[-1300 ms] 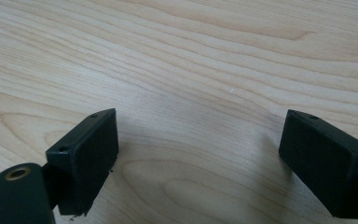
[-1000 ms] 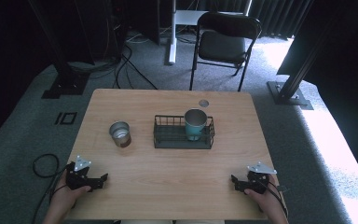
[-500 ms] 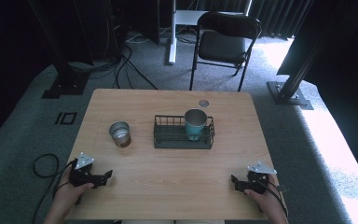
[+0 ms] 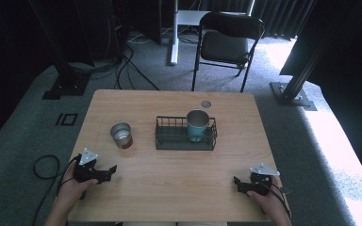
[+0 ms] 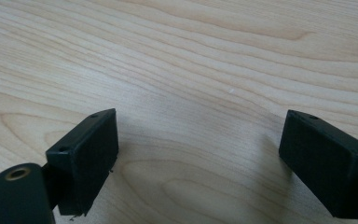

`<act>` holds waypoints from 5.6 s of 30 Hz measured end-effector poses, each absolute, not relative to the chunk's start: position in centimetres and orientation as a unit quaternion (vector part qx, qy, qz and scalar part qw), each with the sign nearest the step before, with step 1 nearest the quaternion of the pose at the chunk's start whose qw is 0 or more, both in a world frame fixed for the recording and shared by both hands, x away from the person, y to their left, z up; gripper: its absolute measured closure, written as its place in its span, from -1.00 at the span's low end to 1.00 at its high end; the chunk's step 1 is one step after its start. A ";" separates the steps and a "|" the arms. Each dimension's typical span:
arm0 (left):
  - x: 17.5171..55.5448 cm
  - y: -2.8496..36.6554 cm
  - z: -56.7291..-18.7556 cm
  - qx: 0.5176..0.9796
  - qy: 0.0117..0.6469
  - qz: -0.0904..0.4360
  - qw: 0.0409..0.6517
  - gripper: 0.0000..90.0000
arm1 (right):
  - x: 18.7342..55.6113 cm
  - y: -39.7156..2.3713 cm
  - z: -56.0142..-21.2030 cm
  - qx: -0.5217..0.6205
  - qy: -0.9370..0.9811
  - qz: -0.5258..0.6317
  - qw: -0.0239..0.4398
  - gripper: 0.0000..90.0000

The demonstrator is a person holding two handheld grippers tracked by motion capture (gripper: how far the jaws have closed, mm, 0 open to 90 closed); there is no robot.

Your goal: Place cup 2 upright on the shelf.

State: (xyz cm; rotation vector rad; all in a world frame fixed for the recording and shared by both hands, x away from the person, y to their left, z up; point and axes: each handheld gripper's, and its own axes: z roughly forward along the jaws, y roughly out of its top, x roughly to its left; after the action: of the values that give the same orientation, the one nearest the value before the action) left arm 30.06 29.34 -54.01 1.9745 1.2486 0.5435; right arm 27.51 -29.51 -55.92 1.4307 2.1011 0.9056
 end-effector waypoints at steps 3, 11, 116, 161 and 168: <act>30.5 29.2 -54.1 0.767 0.483 0.212 0.365 -0.96 | 27.5 -29.5 -55.9 0.517 0.760 0.327 0.220 -0.75; 31.8 28.9 -53.7 0.756 0.484 0.218 0.384 -0.96 | 27.5 -29.5 -55.9 0.518 0.759 0.327 0.219 -0.75; 38.6 23.3 -44.8 0.722 0.429 0.263 0.475 -0.68 | 27.5 -29.5 -55.9 0.518 0.759 0.327 0.219 -0.75; 39.8 13.5 -37.7 0.744 0.327 0.219 0.539 -0.68 | 27.5 -29.5 -55.9 0.518 0.759 0.328 0.220 -0.75; 40.7 11.6 -38.9 0.749 0.328 0.211 0.535 -0.68 | 27.5 -29.5 -55.9 0.518 0.759 0.328 0.220 -0.75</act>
State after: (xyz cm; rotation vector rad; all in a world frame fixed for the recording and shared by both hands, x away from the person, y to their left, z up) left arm 40.69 11.63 -38.92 1.7842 0.7813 0.5033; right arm 27.52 -29.49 -55.91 1.4324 2.0985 0.9062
